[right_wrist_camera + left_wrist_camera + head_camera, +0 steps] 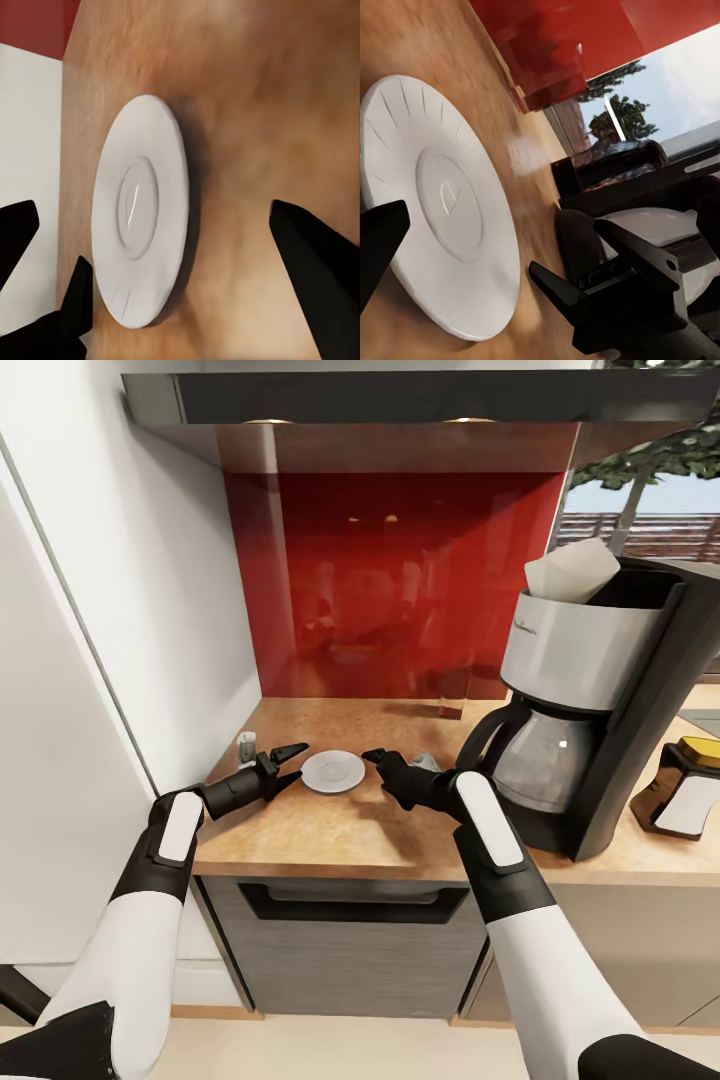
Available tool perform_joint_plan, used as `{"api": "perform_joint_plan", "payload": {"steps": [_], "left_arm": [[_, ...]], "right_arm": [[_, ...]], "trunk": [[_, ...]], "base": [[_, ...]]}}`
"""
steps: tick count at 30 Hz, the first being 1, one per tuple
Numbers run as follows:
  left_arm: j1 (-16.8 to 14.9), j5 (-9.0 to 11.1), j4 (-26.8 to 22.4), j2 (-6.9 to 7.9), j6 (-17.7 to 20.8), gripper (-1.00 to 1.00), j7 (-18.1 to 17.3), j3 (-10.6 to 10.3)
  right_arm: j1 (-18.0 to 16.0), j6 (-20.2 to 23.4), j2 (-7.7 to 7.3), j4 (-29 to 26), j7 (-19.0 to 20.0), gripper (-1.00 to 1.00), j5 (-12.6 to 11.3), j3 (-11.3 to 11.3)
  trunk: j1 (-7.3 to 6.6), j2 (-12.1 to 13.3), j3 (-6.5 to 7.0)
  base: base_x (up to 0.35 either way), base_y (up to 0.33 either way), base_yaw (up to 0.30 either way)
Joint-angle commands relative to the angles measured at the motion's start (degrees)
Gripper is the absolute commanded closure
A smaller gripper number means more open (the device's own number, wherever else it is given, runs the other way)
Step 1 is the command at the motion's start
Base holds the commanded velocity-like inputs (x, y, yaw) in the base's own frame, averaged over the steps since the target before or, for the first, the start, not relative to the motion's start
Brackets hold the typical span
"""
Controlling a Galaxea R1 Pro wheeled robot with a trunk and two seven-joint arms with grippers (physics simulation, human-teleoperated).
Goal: Set up a coffee station on the kitchen countertop: keep the coffee maker on the countertop, move the bottle of coffee from the kitchen shelf to the counter next to the coffee maker, place a paper coffee filter on top of the coffee maker, put the saucer next to the coffee maker with the coffee cup on the saucer, and place the electric kettle next to the coffee maker.
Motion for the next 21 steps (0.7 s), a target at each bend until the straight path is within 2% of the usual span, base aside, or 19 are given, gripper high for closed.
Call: {"api": "perform_joint_plan", "payload": {"steps": [1, 21], "left_arm": [[-0.1, -0.9, 0.0, -0.06, 0.1, -1.00, -0.3, 0.2], [-0.1, -0.9, -0.3, 0.08, -0.3, -1.00, -0.3, 0.3]], "right_arm": [[0.0, 0.1, 0.00, 0.0, -0.6, -1.00, -0.2, 0.0], [0.0, 0.1, 0.35, 0.9, -0.5, -1.00, -0.2, 0.0]], "trunk": [[0.00, 0.0, -0.06], [0.00, 0.0, -0.06]], "base": [[0.008, 0.000, 0.000], [0.001, 0.000, 0.000]]}}
